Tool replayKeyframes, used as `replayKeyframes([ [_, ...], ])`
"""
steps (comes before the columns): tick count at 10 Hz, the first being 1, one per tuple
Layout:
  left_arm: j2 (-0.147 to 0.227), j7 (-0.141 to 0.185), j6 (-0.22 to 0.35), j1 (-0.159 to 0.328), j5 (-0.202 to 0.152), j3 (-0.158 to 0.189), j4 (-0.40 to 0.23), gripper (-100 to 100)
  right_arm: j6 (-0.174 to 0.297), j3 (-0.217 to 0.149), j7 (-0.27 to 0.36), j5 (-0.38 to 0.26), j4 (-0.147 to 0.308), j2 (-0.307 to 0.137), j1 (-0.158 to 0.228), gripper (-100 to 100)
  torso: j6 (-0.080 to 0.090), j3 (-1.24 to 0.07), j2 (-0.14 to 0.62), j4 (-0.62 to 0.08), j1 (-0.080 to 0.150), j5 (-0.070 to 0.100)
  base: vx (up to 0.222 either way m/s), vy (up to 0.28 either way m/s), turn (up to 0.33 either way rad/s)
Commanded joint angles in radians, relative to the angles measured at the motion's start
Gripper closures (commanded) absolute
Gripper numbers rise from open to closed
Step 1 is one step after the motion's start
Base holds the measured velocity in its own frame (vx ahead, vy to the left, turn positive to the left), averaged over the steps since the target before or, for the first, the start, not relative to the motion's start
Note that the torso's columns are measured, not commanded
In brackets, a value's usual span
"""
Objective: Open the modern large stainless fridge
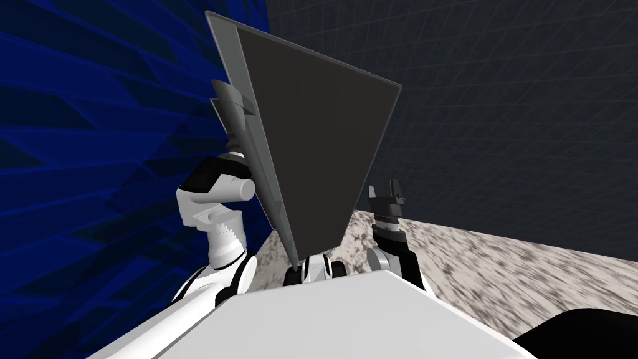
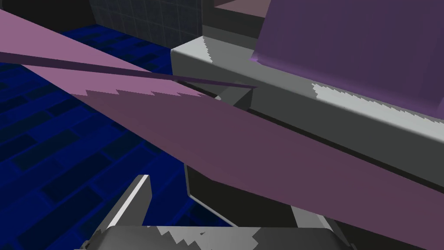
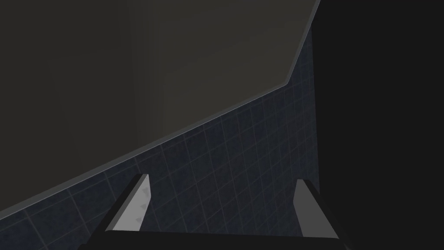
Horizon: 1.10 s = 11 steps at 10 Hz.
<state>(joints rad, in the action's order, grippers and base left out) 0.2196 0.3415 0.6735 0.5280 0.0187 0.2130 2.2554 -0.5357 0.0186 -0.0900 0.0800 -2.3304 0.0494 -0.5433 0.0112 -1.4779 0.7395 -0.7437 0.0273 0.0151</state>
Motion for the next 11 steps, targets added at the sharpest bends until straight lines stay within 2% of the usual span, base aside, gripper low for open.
replayKeyframes([
  [1, -0.003, 0.023, 0.072, 0.062, 0.002, 0.014, -0.004, -100, 0.0, 0.0, 0.0, 0.0, 0.0, 0.0, 0.0, 0, 0.001, 0.001, 0.001, -0.001, 0.001, 0.001, 0.003, -0.03, 0.05],
  [3, -0.003, 0.023, 0.105, 0.098, 0.002, 0.014, -0.004, -100, 0.0, 0.0, 0.0, 0.0, 0.0, 0.0, 0.0, 0, 0.0, 0.001, 0.001, -0.001, 0.002, 0.001, 0.004, -0.023, 0.028],
  [4, -0.005, 0.039, 0.154, 0.125, 0.008, 0.034, -0.014, -100, 0.0, 0.0, 0.0, 0.0, 0.0, 0.0, 0.0, 0, 0.001, 0.001, 0.001, -0.001, 0.003, 0.002, 0.005, -0.025, 0.052],
  [5, -0.005, 0.039, 0.179, 0.146, 0.008, 0.034, -0.014, -100, 0.0, 0.0, 0.0, 0.0, 0.0, 0.0, 0.0, 0, 0.0, 0.001, 0.001, 0.0, 0.003, 0.001, 0.011, -0.031, 0.051],
  [6, -0.005, 0.039, 0.182, 0.159, 0.008, 0.034, -0.014, -100, 0.0, 0.0, 0.0, 0.0, 0.0, 0.0, 0.0, 0, 0.001, 0.0, 0.0, -0.001, 0.004, 0.002, 0.009, -0.011, 0.012],
  [7, -0.007, 0.054, 0.225, 0.187, 0.014, 0.054, -0.025, -100, 0.0, 0.0, 0.0, 0.0, 0.0, 0.0, 0.0, 0, 0.002, 0.0, 0.0, -0.001, 0.005, 0.003, 0.009, -0.029, 0.049],
  [9, -0.007, 0.054, 0.256, 0.218, 0.014, 0.054, -0.025, -100, 0.0, 0.0, 0.0, 0.0, 0.0, 0.0, 0.0, 0, 0.0, -0.001, 0.0, 0.0, 0.006, 0.003, 0.0, -0.022, 0.022],
  [10, -0.01, 0.068, 0.302, 0.245, 0.021, 0.075, -0.036, -100, 0.0, 0.0, 0.0, 0.0, 0.0, 0.0, 0.0, 0, 0.001, -0.001, -0.001, 0.0, 0.005, 0.003, 0.003, -0.026, 0.06],
  [11, -0.01, 0.068, 0.328, 0.27, 0.021, 0.075, -0.036, -100, 0.0, 0.0, 0.0, 0.0, 0.0, 0.0, 0.0, 0, 0.0, -0.002, -0.002, 0.001, 0.004, 0.002, 0.008, -0.027, 0.039],
])
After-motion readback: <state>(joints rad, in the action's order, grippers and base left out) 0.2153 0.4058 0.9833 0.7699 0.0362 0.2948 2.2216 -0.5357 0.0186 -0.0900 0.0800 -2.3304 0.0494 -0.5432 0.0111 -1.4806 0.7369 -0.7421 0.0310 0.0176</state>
